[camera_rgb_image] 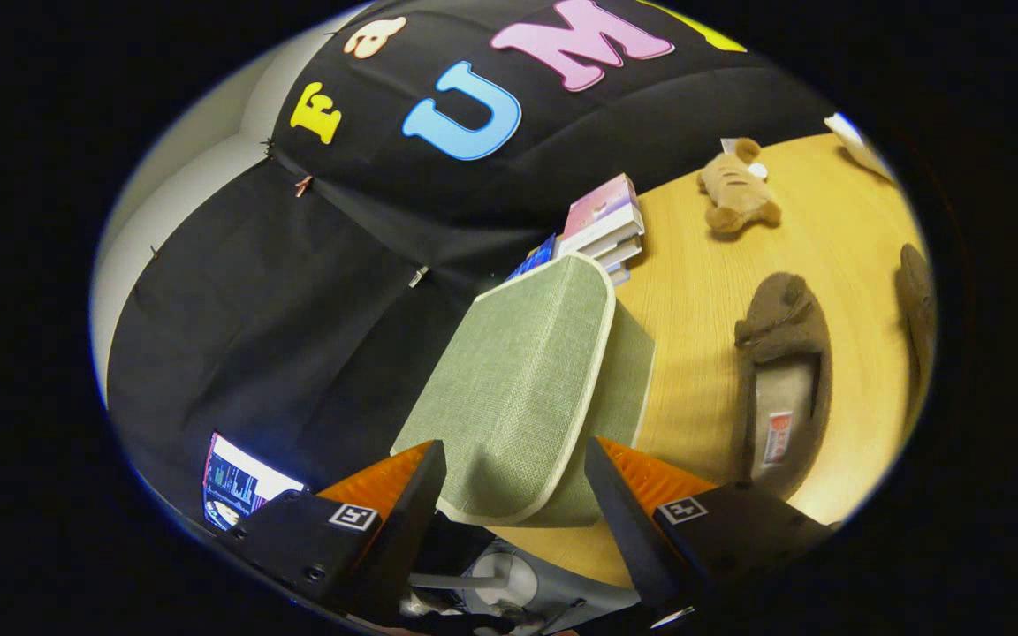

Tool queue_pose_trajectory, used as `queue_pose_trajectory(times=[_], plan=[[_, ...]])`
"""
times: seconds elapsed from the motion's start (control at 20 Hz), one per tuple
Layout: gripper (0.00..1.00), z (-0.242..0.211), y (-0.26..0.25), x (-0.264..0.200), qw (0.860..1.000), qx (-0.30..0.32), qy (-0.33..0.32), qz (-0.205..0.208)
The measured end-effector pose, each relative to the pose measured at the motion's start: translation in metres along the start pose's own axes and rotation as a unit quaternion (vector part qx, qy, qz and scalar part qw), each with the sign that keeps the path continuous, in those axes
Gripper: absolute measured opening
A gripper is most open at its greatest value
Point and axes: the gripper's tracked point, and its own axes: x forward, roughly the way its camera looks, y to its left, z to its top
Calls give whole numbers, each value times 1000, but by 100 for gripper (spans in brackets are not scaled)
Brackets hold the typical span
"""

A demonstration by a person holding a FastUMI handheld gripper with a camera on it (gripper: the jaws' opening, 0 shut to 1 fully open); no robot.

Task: Open the storage box then place both shoes into the box .Put the left shoe in first, then the right shoe, with the right side of both shoes facing outward in a uniform manner.

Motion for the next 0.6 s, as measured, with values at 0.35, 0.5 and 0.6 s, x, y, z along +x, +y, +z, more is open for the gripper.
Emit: queue_pose_trajectory(times=[0.35,0.5,0.6], plan=[[98,-20,7,29,984,136,64,93],[97,-14,3,35,959,242,72,126],[96,-10,1,35,953,262,71,135]])
